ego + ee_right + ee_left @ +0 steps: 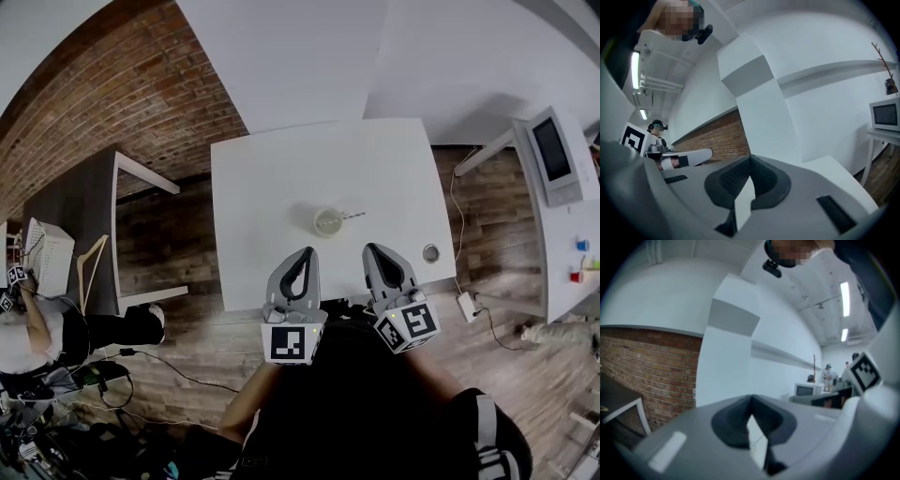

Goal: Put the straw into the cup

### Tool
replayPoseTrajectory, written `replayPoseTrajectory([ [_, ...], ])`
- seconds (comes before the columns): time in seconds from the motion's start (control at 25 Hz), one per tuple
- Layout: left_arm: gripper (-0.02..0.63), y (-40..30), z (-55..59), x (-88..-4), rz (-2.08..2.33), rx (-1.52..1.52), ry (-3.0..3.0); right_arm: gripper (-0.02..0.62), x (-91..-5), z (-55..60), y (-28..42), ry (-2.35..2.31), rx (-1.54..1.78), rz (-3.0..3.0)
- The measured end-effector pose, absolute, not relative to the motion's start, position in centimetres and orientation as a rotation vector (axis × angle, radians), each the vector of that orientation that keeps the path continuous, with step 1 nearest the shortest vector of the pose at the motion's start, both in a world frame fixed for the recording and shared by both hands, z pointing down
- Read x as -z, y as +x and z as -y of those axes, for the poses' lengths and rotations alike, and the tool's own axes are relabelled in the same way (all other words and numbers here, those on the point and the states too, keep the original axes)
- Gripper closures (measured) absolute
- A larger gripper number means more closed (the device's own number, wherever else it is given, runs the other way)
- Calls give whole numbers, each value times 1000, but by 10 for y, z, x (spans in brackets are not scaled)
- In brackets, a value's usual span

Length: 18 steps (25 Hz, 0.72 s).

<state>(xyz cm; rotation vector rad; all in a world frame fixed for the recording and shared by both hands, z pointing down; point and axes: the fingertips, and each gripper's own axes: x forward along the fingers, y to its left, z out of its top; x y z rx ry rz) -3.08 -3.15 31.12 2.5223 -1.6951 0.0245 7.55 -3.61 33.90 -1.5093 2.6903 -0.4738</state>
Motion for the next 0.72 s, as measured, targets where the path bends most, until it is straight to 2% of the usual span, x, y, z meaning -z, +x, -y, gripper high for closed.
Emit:
replayPoseTrajectory([
  [0.72,603,-21,38,-312,1660,-55,2560,589,-338,38,80,-1520,455,-2685],
])
